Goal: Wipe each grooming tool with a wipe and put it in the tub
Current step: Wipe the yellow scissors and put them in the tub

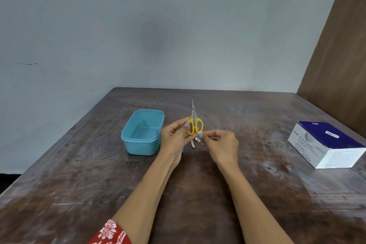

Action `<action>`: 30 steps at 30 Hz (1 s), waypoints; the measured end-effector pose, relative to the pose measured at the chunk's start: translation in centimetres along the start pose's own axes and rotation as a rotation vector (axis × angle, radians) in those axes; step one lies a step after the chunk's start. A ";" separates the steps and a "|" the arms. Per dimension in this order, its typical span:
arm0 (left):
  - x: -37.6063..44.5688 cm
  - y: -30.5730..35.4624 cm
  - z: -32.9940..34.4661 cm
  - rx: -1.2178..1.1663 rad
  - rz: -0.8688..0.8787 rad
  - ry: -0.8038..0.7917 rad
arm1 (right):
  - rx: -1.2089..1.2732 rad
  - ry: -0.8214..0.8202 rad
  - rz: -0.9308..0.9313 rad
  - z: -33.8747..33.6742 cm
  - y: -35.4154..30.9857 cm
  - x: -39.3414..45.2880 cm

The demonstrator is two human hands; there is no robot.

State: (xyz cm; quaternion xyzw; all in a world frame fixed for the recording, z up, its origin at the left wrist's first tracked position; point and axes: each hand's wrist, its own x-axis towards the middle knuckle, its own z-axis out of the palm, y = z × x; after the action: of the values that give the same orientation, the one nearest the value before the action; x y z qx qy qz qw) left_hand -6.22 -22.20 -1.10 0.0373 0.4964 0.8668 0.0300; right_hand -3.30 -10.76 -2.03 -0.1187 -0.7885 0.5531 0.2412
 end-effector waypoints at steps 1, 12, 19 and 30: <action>0.0 0.0 0.0 -0.003 -0.001 0.003 | -0.063 0.046 -0.052 0.0 0.0 -0.2; -0.5 0.2 0.7 0.054 -0.133 -0.077 | -0.386 0.309 -0.666 0.4 1.1 0.3; -0.6 0.5 0.5 0.043 -0.119 -0.061 | -0.458 0.260 -0.706 0.6 0.9 -0.1; -0.6 0.6 0.6 0.071 -0.119 -0.042 | -0.422 0.215 -0.618 0.8 0.8 -0.6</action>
State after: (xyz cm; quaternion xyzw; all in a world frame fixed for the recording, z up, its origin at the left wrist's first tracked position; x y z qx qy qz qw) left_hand -5.62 -22.05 -0.32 0.0267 0.5275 0.8443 0.0906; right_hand -3.27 -11.37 -3.18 0.0201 -0.8537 0.2643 0.4482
